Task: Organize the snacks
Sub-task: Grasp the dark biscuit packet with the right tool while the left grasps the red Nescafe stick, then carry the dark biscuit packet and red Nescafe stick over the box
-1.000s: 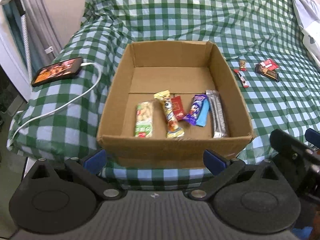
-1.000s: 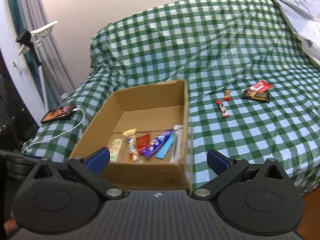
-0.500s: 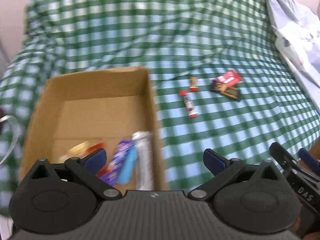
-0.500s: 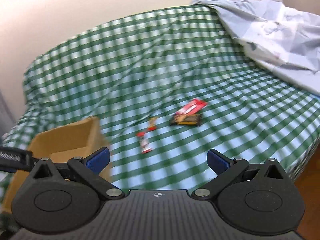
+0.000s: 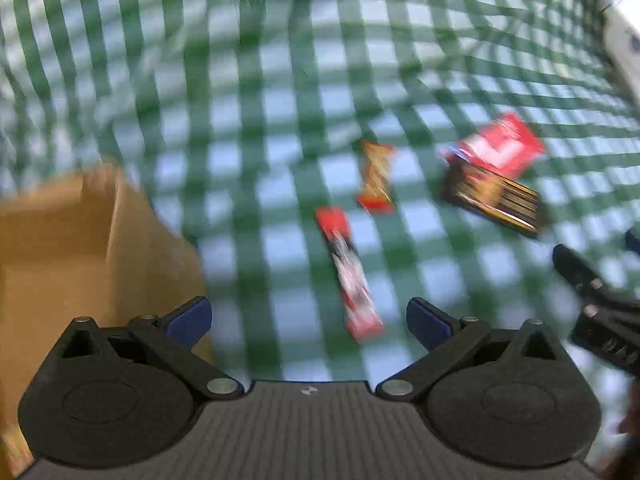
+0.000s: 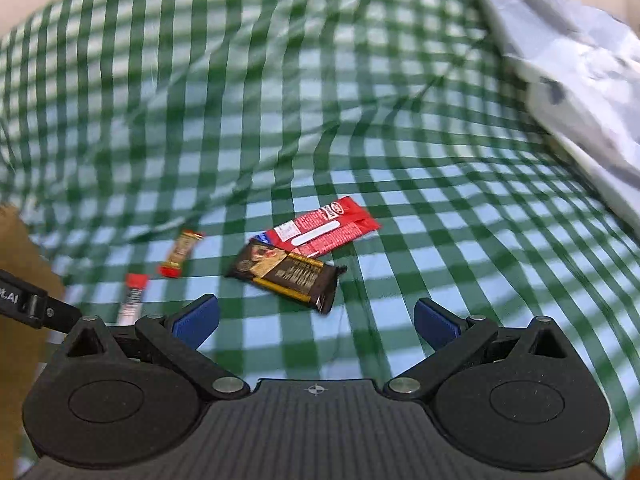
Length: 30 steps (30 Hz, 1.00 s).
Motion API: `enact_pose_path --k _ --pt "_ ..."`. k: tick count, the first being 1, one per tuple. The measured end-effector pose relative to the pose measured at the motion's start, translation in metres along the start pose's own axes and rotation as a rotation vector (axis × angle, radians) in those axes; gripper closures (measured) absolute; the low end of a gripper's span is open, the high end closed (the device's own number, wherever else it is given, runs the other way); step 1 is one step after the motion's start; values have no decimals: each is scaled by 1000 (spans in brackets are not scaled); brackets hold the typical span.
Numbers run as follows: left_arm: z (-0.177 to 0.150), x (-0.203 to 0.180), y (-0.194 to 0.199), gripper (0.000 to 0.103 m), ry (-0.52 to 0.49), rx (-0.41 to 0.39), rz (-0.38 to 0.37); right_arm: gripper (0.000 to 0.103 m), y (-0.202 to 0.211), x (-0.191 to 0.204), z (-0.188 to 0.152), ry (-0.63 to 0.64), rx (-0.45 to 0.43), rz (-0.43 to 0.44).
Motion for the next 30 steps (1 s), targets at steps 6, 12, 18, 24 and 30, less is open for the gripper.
enact_pose_path --k 6,12,18,24,30 --pt "30 -21 -47 0 -25 89 -61 1 -75 7 40 86 52 40" --pt "32 -8 -83 0 96 155 -146 1 -131 16 52 156 139 53" --pt "32 -6 -79 13 101 158 -146 8 -130 23 38 232 92 85" --pt "21 2 -55 93 50 151 -279 60 -112 29 29 252 90 77" --pt "-13 -3 -18 93 -42 81 -296 61 -70 19 -1 129 94 73"
Point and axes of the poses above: each gripper's, at about its wrist camera, not at the fingertips, and y roughly against the way its jaws point, x to its left, z to its top, the point moved 1 cm from there along -y, roughly the way its jaws point, and after that the axes turned 13 degrees about x, right-handed, at the moved point
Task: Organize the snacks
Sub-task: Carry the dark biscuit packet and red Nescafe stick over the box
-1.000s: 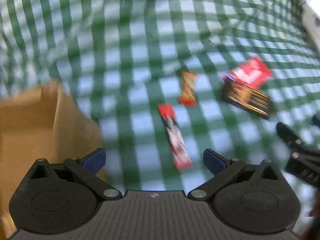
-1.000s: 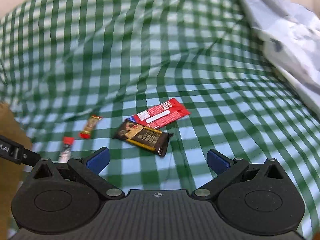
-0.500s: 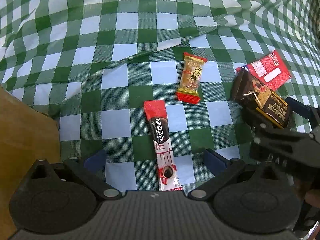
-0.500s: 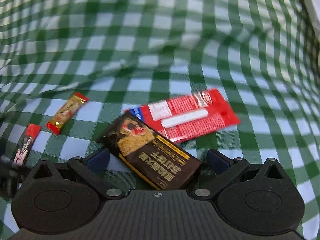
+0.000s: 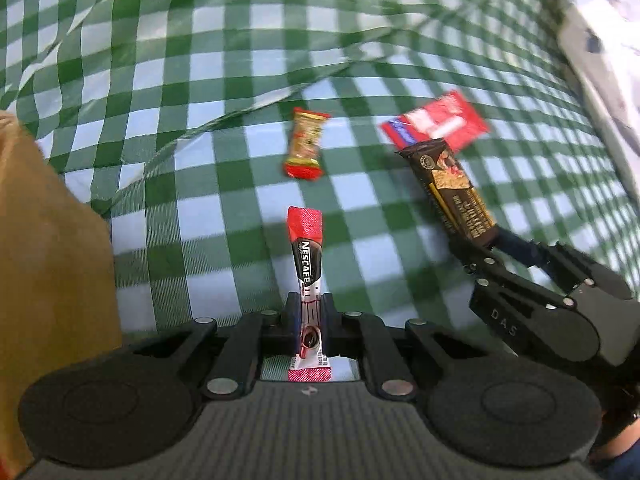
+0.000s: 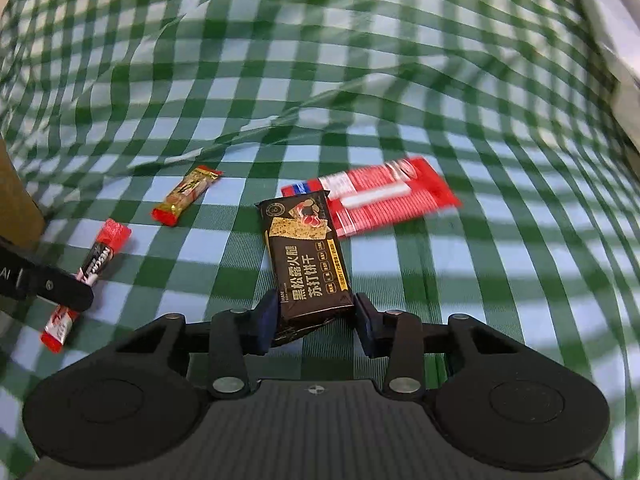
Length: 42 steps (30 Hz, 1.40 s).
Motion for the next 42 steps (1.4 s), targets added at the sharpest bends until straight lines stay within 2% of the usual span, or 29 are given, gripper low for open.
enact_pose_path --k 7,10,13,19,25,35,42 --pt "-68 -14 70 93 -63 -86 -53 61 65 0 -45 -227 -85 -1" --pt "-104 -11 108 93 -81 -147 -53 61 102 7 -59 -308 -143 23" --pt "-134 -4 142 93 -85 -202 -37 61 139 23 -70 -335 -200 59" --pt "-185 28 195 93 -38 -276 -13 61 204 74 -81 -286 -266 139" --pt "-253 66 244 93 0 -352 37 61 267 129 -100 -205 -297 244" --pt "-358 122 281 93 99 -397 81 61 331 232 -160 -43 -212 397" --pt "-404 136 297 93 135 -442 79 61 355 275 -193 6 -180 409"
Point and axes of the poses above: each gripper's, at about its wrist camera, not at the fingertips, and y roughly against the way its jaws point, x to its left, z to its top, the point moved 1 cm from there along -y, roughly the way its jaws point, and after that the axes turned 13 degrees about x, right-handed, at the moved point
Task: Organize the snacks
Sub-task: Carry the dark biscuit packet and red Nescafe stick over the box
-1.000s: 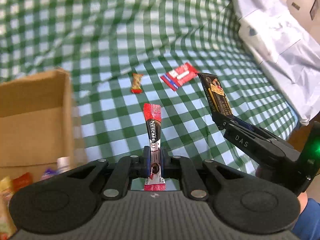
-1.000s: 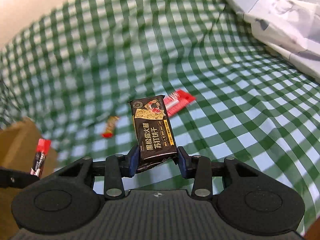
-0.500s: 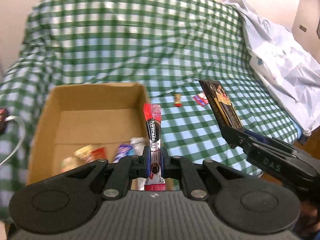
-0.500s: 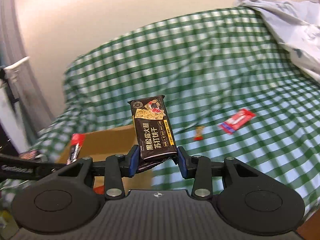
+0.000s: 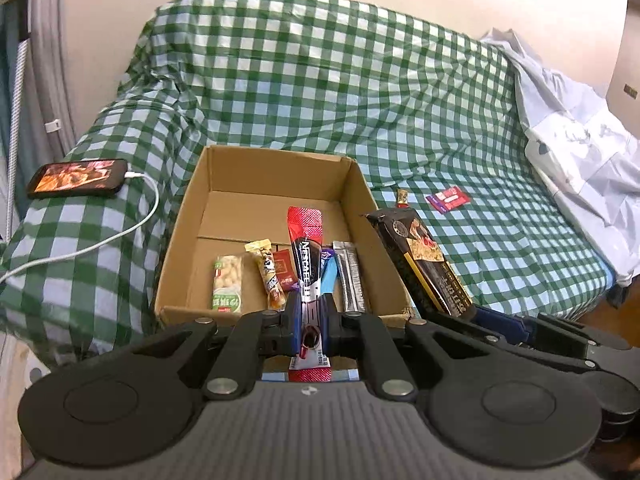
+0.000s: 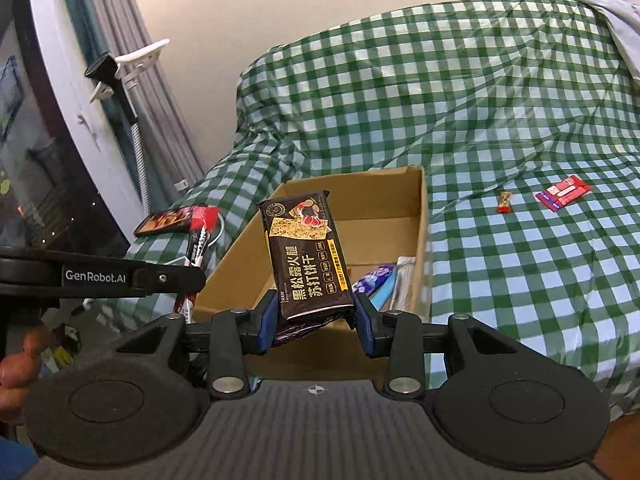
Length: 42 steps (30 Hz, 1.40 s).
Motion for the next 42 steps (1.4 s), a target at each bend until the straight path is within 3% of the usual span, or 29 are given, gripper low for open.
enact_pose_path --k 17,42 --pt "-11 14 27 93 52 -64 -35 61 19 31 -11 56 -21 -38" --pt "7 36 -5 93 100 0 0 61 -6 21 5 18 36 -34"
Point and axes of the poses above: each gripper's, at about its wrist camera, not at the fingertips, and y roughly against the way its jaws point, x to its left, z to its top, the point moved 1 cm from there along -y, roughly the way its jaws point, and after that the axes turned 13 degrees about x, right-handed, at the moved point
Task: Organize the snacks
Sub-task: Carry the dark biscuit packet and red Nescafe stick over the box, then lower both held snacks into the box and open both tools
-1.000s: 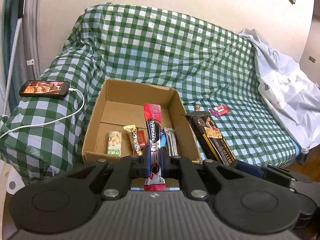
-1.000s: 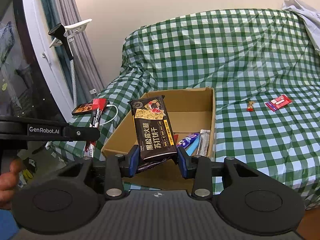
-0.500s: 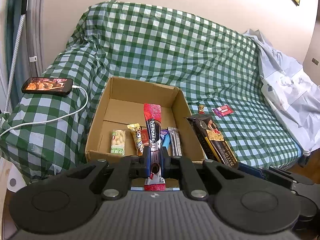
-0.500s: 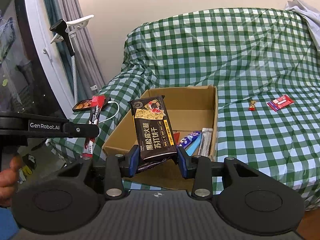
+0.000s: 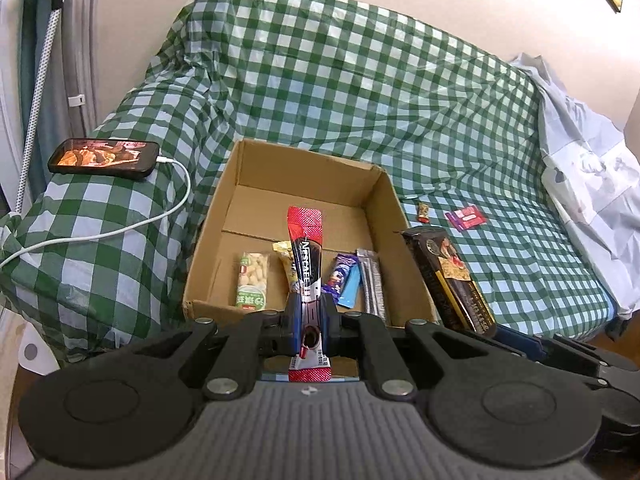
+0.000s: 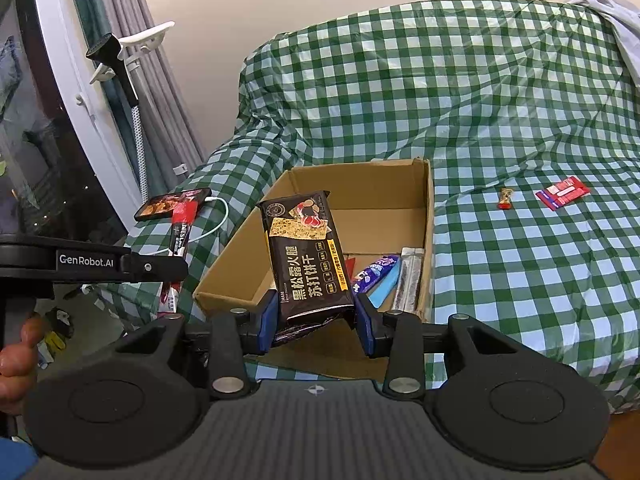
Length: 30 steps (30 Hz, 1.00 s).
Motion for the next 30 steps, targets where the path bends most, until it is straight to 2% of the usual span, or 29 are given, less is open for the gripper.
enact_pose_path --k 18,30 --pt "51 8 -32 93 28 -1 16 61 -35 -14 29 -3 38 7" --pt "95 12 -82 93 22 24 13 61 -85 -26 59 -6 79 -14"
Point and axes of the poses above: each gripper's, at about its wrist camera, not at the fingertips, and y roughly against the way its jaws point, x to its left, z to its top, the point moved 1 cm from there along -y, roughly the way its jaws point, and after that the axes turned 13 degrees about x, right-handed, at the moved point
